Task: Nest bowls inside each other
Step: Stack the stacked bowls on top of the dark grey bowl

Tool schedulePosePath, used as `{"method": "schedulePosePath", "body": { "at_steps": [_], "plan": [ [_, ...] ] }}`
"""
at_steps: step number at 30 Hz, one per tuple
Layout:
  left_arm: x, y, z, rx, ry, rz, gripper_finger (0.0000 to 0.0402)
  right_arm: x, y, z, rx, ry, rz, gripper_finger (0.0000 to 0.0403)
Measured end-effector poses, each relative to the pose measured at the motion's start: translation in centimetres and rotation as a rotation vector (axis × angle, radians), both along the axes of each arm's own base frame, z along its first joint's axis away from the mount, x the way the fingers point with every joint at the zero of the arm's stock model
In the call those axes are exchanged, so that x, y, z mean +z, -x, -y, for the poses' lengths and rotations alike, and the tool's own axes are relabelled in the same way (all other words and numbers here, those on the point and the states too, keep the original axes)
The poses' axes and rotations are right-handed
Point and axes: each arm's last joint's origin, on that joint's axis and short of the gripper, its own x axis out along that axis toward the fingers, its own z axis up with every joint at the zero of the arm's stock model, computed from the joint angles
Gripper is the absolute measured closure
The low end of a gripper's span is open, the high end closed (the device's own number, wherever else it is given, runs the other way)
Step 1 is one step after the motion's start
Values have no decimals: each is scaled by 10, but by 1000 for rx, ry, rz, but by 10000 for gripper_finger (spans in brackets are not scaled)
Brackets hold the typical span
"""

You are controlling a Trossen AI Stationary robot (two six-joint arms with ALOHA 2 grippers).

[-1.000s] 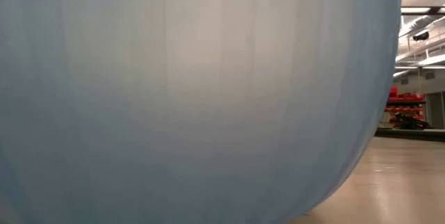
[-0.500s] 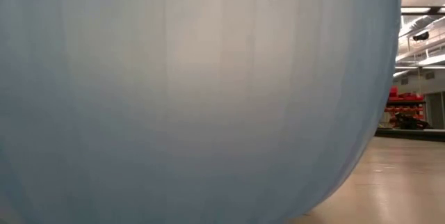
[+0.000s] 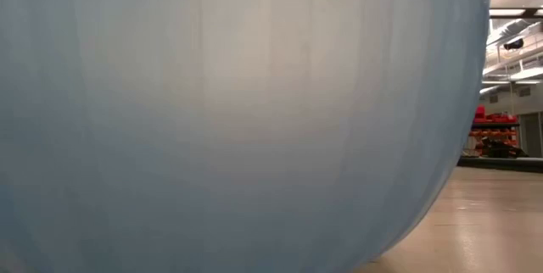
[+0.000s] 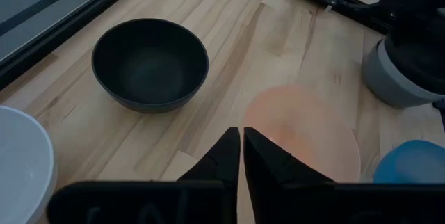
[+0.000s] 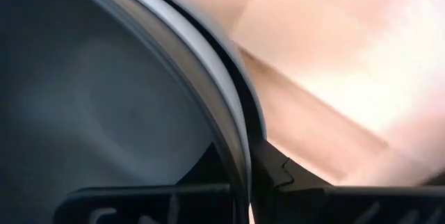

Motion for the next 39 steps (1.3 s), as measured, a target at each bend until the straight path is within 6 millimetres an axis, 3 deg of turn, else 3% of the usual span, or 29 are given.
{"method": "schedulePosePath", "body": {
  "at_steps": [9,16,25,39],
  "plan": [
    [0,0,0,4,6,2,390,-1,-29,35,27,56,57,385],
    [-2,1,2,8,28,-22,381,-2,-37,51,6,79,52,382],
    [-12,9,4,14,50,-150,368,-3,-38,54,-2,96,49,288],
    [-18,11,-10,158,-31,-239,375,14,-49,48,24,87,133,279]
  ]
}}
